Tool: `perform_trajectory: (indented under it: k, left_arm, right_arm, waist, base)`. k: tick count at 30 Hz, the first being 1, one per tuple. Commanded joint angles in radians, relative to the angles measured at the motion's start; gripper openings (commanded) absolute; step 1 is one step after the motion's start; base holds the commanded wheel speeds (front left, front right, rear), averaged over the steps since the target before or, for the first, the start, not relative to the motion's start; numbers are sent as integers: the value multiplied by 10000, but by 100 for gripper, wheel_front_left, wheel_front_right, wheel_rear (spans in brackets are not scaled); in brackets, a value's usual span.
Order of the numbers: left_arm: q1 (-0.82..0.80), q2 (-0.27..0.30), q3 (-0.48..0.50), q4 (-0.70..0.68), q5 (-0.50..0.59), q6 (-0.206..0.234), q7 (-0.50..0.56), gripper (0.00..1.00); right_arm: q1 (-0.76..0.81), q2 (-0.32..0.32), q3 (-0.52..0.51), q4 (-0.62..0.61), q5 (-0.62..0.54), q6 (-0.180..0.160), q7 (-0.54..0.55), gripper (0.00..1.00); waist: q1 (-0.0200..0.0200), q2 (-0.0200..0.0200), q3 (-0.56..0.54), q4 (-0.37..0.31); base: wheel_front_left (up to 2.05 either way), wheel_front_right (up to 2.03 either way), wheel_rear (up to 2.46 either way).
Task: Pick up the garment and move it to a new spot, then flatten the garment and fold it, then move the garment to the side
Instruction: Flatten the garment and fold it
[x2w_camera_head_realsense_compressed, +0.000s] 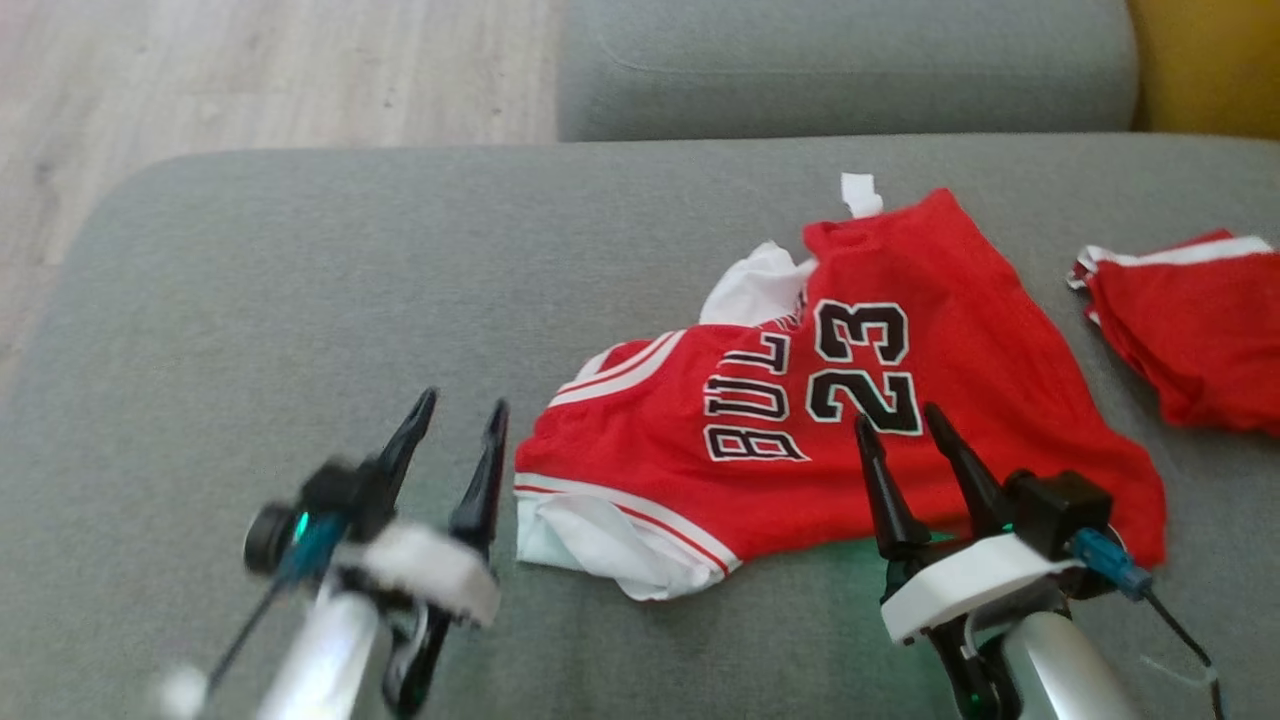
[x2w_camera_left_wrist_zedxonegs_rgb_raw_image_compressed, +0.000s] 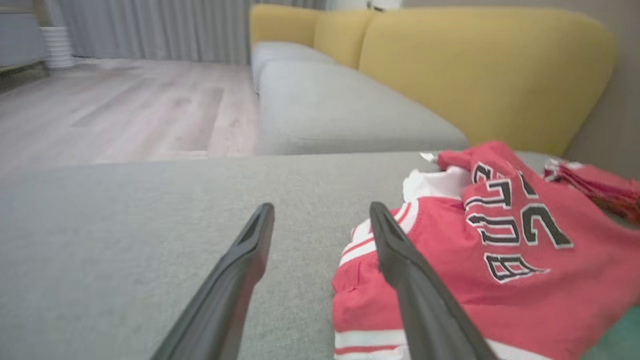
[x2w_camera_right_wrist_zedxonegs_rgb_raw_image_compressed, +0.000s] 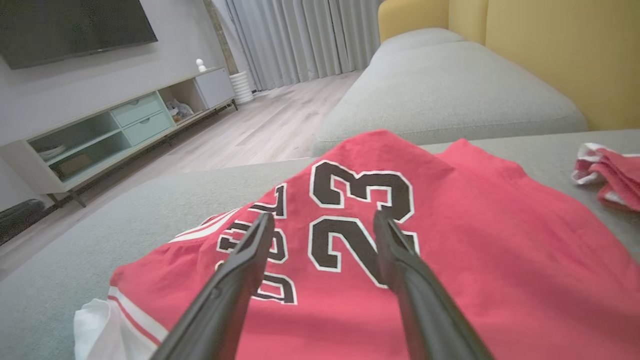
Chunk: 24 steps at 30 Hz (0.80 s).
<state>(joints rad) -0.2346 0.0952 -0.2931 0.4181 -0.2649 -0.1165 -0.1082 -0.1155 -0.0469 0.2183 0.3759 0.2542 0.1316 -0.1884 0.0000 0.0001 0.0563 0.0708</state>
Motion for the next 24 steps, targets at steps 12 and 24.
perform_trajectory:
  k: [12, 24]
  left_arm:
    - [-3851, 2348, -3631, 840, -3542, -139, 5601, 100]
    - [-4751, 3508, -5269, 1733, -5272, -141, 6557, 100]
  right_arm:
    - [-763, -34, 336, -441, 96, -9, -114, 100]
    - [-1092, -34, 624, -167, 314, -9, -379, 100]
  waist:
    - [0, -1, 792, -1403]
    - [0, -1, 1040, -2308]
  base:
    - [0, 0, 0]
    - [0, 0, 0]
